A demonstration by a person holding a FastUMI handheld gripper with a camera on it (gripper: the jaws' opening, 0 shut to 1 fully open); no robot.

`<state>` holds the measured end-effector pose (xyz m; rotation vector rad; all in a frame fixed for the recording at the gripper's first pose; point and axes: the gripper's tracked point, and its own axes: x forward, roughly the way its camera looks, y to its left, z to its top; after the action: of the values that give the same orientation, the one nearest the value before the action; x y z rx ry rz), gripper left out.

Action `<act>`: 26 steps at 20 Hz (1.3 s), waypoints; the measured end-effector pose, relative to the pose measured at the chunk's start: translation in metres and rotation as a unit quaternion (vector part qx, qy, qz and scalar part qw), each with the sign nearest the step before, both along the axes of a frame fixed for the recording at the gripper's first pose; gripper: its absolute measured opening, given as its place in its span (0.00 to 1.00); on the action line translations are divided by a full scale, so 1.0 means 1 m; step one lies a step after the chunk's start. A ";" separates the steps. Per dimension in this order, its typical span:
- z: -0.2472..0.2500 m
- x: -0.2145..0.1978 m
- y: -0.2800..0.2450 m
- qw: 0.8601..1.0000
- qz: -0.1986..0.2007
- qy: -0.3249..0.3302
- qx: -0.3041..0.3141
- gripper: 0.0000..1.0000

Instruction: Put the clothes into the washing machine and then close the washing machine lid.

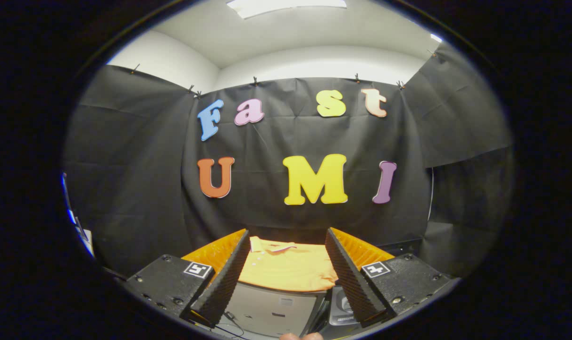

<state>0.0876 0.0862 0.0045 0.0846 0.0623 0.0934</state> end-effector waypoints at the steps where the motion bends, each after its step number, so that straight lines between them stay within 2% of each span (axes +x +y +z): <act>1: 0.001 0.007 0.006 1.000 0.003 0.003 -0.001 1.00; 7: -0.025 0.043 0.045 0.995 0.006 0.102 0.018 1.00; 14: -0.031 0.116 0.068 0.990 0.048 0.135 -0.011 1.00; 22: -0.075 0.182 0.085 0.962 0.090 0.254 -0.040 1.00; 26: -0.106 0.197 0.098 0.933 0.099 0.346 -0.020 1.00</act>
<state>0.2848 0.1844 -0.1012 0.0672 0.7800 0.2619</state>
